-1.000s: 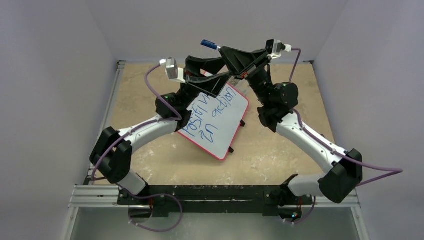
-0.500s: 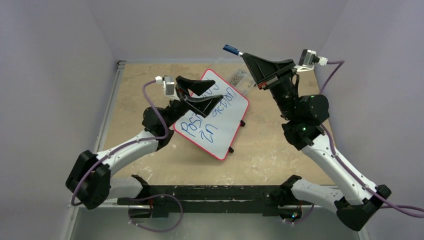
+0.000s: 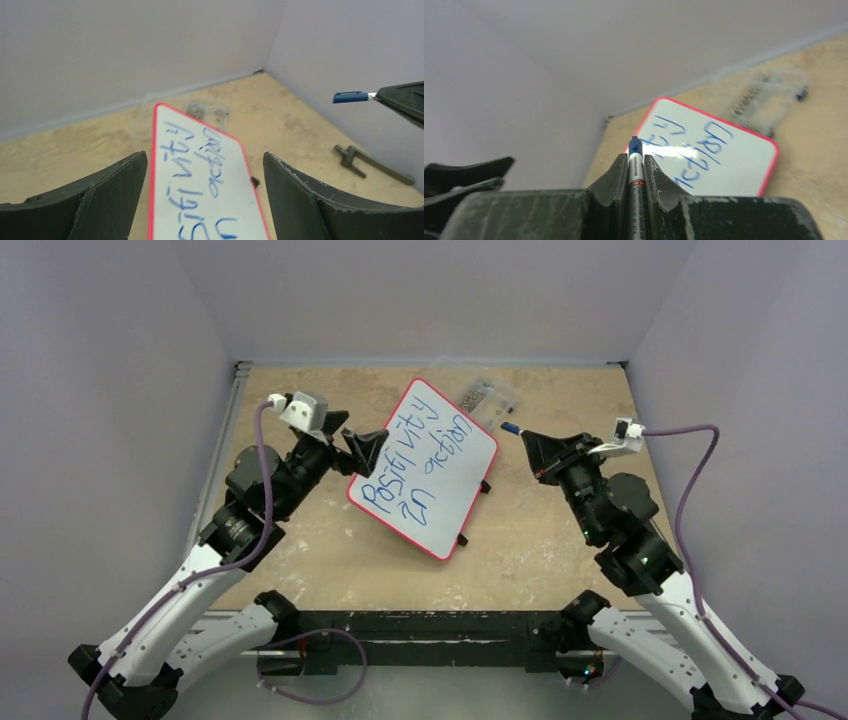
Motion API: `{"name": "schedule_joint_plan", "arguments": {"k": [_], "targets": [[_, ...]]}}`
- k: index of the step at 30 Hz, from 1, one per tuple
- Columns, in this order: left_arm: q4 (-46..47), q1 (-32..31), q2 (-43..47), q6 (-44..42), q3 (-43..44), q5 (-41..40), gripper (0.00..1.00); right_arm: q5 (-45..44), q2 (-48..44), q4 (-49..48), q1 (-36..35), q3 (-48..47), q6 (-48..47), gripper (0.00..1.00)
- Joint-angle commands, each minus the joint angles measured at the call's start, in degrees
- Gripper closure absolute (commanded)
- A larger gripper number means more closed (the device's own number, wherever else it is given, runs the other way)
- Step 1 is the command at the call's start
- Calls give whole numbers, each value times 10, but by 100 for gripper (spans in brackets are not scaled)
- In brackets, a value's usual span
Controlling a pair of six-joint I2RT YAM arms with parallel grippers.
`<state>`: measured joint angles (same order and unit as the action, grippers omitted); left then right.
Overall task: Write a sentence on the whiteboard
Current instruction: Close the whiteboard marker at the center of the board, then place the whiteboard marker at the center of the board.
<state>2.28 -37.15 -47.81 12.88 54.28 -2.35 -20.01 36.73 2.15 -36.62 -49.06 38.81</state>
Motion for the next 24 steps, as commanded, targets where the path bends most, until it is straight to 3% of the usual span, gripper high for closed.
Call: {"name": "schedule_joint_plan", "arguments": {"k": [1,8,17,24], "targets": [[-242,2,35,-89,37,-105,14,-71,36,190,2,-9,25,100],[-283,2,87,-148,-8,-166,12,-44,76,259,1,32,59,100],[-274,2,84,-151,-43,-159,12,32,128,348,2,48,45,100],[-278,2,94,-158,-59,-154,11,88,231,397,2,18,27,100]]}}
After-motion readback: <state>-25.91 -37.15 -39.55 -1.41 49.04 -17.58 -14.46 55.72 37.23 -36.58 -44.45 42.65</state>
